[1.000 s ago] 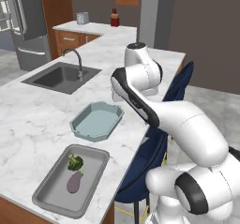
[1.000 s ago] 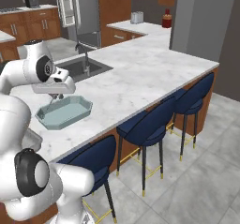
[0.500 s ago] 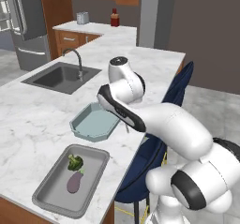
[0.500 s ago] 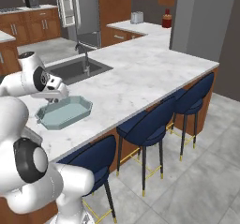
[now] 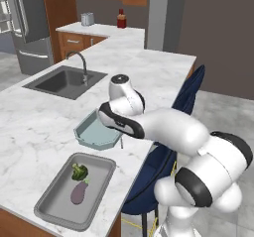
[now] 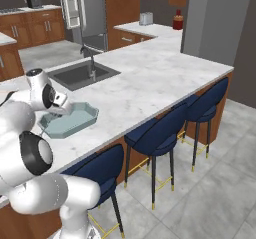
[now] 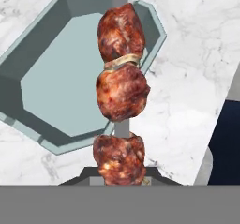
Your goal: Place the cold items (eggplant and broccoli) from the fridge in one tupperware on the dining counter. Place the warm items (kebab skewer and hot dog) in the stove area in another tupperware.
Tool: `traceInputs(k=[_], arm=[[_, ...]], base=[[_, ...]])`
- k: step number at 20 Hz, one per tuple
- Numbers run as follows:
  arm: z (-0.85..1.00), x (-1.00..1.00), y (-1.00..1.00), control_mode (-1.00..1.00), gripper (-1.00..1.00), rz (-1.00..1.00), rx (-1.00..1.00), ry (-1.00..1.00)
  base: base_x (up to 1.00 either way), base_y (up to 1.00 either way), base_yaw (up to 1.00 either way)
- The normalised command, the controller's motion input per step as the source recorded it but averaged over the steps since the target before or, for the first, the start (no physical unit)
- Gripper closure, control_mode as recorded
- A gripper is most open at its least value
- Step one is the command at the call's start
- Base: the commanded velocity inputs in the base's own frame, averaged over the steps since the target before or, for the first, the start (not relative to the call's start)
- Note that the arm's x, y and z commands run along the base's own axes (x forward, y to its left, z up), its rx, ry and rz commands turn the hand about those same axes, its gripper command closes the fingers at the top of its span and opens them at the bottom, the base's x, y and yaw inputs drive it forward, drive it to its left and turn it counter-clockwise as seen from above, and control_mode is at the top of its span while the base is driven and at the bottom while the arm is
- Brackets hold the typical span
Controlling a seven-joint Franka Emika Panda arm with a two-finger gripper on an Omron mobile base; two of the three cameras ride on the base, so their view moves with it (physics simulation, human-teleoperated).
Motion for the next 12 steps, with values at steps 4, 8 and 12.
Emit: traceInputs(k=[4, 8, 12], arm=[[-0.26, 0.96, 0.14, -1.00, 1.00, -0.20, 0.00, 0.00], [-0.41, 0.93, 0.20, -1.00, 1.00, -0.17, 0.00, 0.01], [-0.39, 0.91, 0.29, -1.00, 1.00, -0.12, 0.00, 0.06]], base=[[0.00, 0.00, 0.00], [0.00, 0.00, 0.00], [0.00, 0.00, 0.00]])
